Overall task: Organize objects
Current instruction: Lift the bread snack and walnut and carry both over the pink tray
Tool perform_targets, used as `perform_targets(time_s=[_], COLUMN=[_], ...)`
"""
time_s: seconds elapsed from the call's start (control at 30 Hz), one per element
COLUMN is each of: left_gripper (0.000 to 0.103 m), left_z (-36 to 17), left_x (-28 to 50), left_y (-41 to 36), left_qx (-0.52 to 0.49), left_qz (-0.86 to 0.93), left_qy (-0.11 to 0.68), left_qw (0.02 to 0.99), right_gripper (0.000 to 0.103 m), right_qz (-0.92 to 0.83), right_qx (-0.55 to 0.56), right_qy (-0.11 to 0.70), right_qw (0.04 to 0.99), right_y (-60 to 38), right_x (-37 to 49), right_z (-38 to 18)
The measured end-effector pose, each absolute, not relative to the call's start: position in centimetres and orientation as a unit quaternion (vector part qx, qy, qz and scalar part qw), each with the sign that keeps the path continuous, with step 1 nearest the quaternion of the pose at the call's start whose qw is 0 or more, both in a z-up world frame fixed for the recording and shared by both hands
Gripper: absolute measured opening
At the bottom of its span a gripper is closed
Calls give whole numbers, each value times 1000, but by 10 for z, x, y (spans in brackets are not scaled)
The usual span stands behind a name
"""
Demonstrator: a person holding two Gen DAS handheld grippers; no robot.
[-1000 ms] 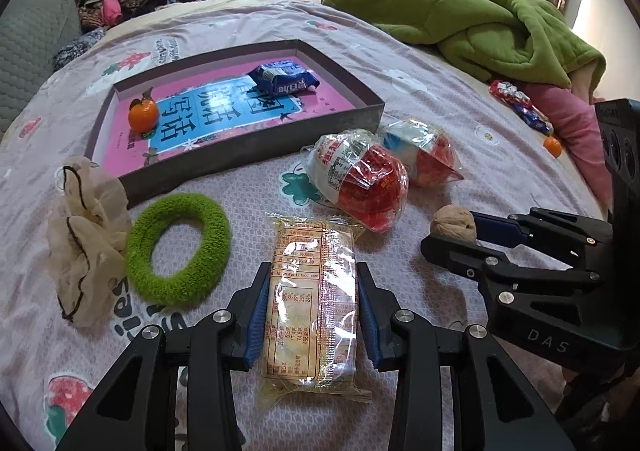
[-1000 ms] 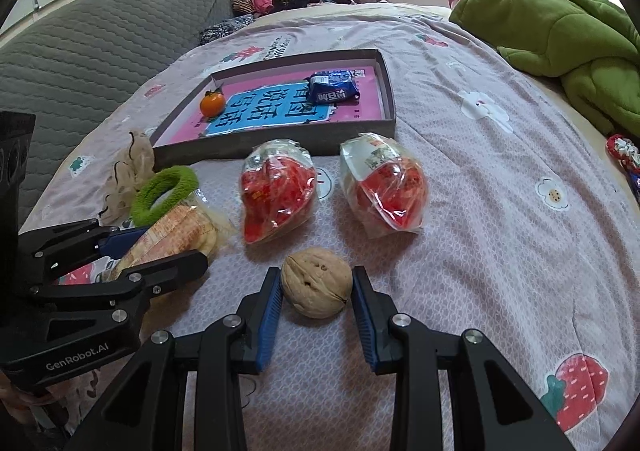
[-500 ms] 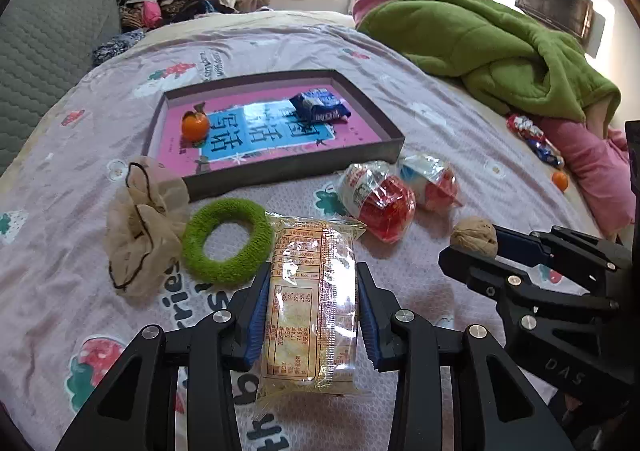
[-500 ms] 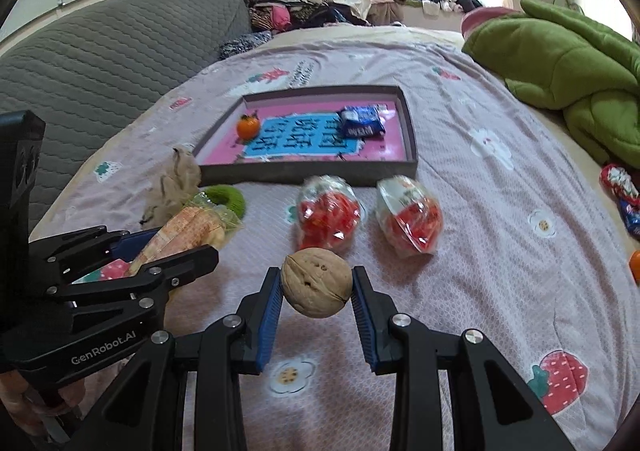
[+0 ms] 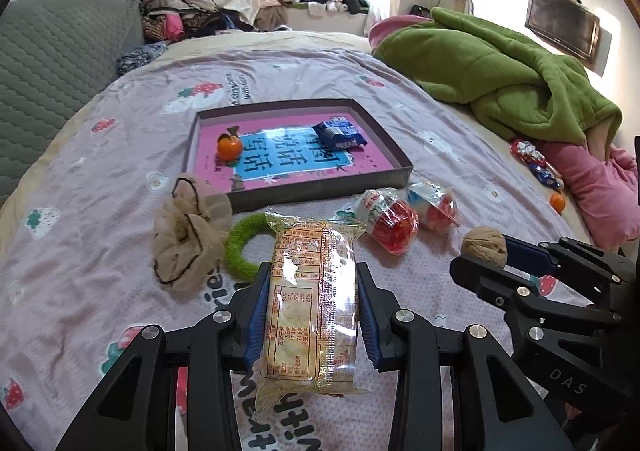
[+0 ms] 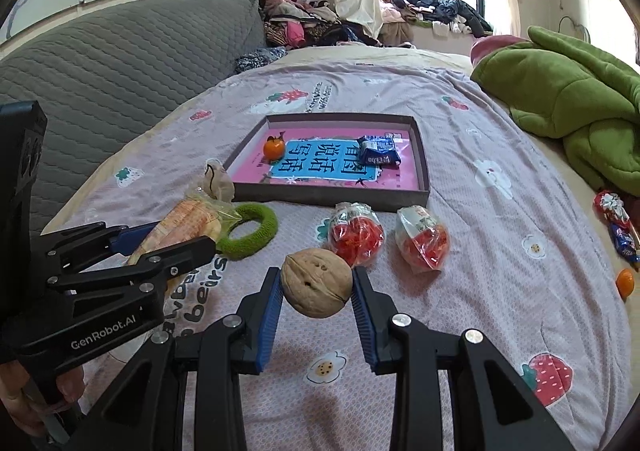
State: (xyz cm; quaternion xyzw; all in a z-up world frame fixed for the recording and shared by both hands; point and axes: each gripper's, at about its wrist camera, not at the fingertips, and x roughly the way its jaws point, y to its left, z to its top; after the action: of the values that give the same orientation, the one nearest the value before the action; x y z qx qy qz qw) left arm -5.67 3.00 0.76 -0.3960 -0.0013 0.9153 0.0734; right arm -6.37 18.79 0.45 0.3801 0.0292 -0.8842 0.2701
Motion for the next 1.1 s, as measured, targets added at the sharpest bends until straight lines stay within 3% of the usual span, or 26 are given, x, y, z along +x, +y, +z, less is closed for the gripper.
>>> perform_targets(time_s=[1.1], left_gripper=[40], left_z=[92], left_x=[-30], left_y=[3], left_qx=[-331], left_qz=[944], left_qy=[-4], left_qw=[15], right_gripper=[35], right_qz=[-912], right_qx=[301], right_qy=[26], right_qw=[277], right_y=[183], right_x=[-51], right_z=[84])
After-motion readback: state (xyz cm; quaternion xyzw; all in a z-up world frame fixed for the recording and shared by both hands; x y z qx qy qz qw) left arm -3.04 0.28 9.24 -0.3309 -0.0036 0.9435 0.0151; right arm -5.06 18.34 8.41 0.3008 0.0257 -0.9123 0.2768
